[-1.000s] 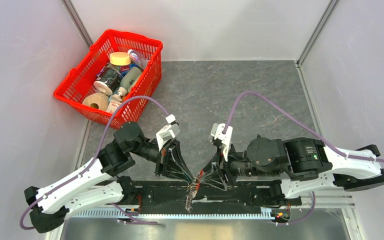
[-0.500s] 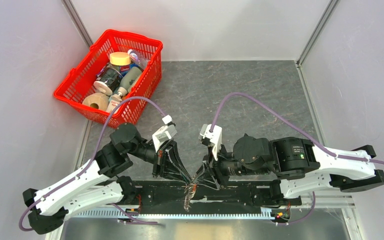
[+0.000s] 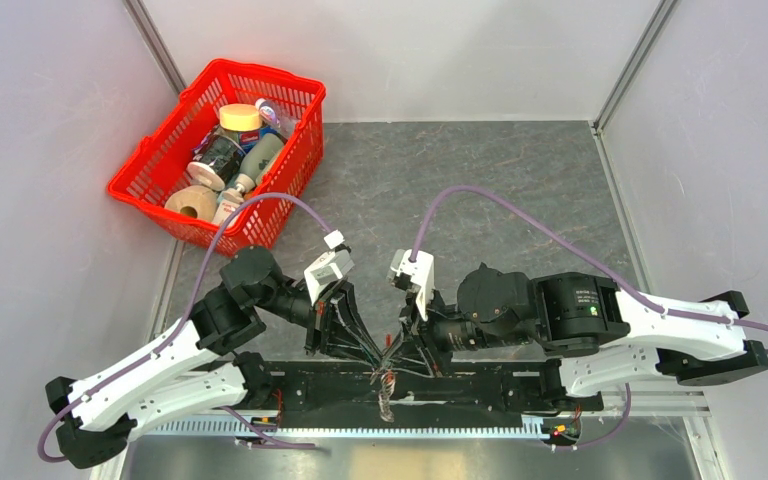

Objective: Put the keys on the keyring

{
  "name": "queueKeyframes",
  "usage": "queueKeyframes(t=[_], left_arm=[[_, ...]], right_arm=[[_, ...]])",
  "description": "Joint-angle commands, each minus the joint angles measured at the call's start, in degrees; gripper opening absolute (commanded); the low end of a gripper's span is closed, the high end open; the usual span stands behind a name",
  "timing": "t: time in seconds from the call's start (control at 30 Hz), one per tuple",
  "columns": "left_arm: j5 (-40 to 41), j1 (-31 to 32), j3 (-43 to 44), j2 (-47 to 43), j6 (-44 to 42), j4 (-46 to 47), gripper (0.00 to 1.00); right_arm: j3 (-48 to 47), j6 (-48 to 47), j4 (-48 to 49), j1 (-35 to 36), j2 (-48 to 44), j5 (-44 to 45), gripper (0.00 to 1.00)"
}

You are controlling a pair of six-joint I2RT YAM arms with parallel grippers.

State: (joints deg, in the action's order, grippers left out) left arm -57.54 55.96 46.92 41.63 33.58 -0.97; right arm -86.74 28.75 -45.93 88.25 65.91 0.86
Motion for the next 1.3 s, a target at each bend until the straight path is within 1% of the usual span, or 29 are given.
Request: queueKeyframes(t=[0.0, 0.1, 0.17, 0.2, 0.43, 0.47, 0.5, 0.57, 0.63, 0.7, 0.73, 0.8, 0.93, 1.27], left_arm=[[-0.99, 0.01, 1.58, -0.39, -1.49, 1.32, 0.02], [-1.04, 0.02, 1.43, -0.44, -1.48, 1.32, 0.02], [-0.91, 0.02, 1.42, -0.55, -1.49, 1.32, 0.02], [-0.91, 0.01, 1.42, -0.52, -1.50, 1.32, 0.02], [-0.92, -0.01, 1.34, -0.42, -1.67, 1.32, 0.02], [-0.98, -0.02, 1.27, -0.48, -1.59, 1.32, 0.06], [-0.99, -0.03, 1.26, -0.47, -1.53, 1.32, 0.13], [-0.72, -0.04, 1.25, -1.11, -1.55, 1.32, 0.25], [-0.03, 0.00, 1.08, -2.31, -1.80, 1.32, 0.33], [0.94, -0.06, 1.07, -3.26, -2.11, 1.32, 0.37], [1.36, -0.01, 1.12, -3.53, -2.20, 1.37, 0.38], [2.36, 0.02, 1.29, -3.63, -2.58, -0.72, 0.38], [3.94, 0.02, 1.09, -3.74, -3.00, -1.20, 0.38], [5.52, -0.01, 0.94, -3.04, -3.25, -1.37, 0.36]], right_arm=[[-1.79, 0.27, 3.17, -0.49, -0.03, -1.81, 0.21], [-1.68, 0.27, 3.68, -0.70, -0.07, -2.48, 0.15], [-1.73, 0.23, 3.71, -0.80, 0.10, -2.76, 0.03], [-1.68, 0.18, 3.76, -0.84, 0.10, -2.88, 0.00], [-0.16, -0.58, 5.52, -0.93, -0.63, -2.80, 0.00], [0.17, -0.82, 5.91, -0.88, -0.90, -2.80, 0.00], [0.31, -1.07, 6.11, -0.88, -1.12, -2.41, 0.00], [1.06, -1.47, 6.76, -0.85, -2.10, -1.69, 0.00], [2.02, -1.80, 7.41, -0.88, -2.99, -1.22, 0.00], [2.42, -2.14, 7.77, -0.82, -3.51, -1.21, 0.00], [2.46, -2.20, 8.03, -0.88, -3.80, 0.00, 0.00], [2.50, -2.48, 8.31, -0.83, -4.11, 0.25, 0.00], [2.71, -2.75, 9.31, -0.87, -5.02, 0.85, 0.00], [3.24, -3.16, 10.76, -0.88, -5.79, -0.34, 0.00]])
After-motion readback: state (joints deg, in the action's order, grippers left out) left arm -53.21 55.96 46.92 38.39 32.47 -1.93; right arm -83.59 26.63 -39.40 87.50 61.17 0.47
